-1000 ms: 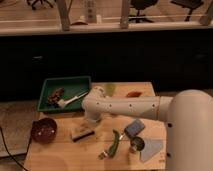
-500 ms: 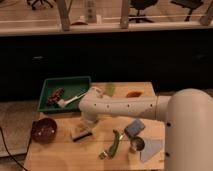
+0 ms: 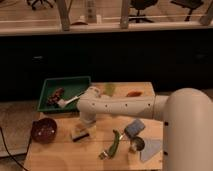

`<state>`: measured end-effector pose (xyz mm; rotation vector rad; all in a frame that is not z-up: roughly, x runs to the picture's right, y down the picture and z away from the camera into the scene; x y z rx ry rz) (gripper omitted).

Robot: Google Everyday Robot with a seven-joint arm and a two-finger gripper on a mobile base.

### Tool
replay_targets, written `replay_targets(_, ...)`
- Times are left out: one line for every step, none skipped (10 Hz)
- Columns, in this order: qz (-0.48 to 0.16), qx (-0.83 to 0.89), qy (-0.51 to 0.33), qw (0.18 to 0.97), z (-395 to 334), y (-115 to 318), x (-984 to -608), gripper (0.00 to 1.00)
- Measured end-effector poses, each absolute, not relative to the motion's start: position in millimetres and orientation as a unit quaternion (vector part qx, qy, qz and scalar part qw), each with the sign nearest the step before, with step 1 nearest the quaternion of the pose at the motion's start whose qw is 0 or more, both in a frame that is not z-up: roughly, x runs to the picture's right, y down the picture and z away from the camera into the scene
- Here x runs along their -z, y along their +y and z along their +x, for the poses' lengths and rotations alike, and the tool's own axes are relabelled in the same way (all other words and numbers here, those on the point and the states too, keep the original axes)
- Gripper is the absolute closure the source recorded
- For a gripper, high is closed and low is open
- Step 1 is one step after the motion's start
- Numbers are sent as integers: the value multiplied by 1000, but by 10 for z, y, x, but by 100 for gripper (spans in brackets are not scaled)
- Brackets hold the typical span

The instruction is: Wipe table surface with eraser

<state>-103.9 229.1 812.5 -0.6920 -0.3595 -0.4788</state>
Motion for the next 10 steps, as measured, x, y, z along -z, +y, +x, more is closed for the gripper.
replay_targets(-337,220,-168,900,-1045,2313,-8120,20)
replay_targets(-339,206,-163,903,-1054,2333,-8116,20)
replay_targets(-341,191,-160,906,-1070,2357,-8114,20)
replay_targets(-342,183,-159,908,-1087,2369,-8116,21)
replay_targets(-343,175,-158,909,-1105,2390,-8127,27)
replay_targets(-344,173,-158,909,-1142,2401,-8134,38)
replay_targets(-347,171,-159,908,-1158,2414,-8147,48)
replay_targets(-349,168,-159,908,-1151,2417,-8157,58)
replay_targets(-351,167,-159,908,-1149,2425,-8163,68)
replay_targets(-352,166,-159,907,-1147,2431,-8165,78)
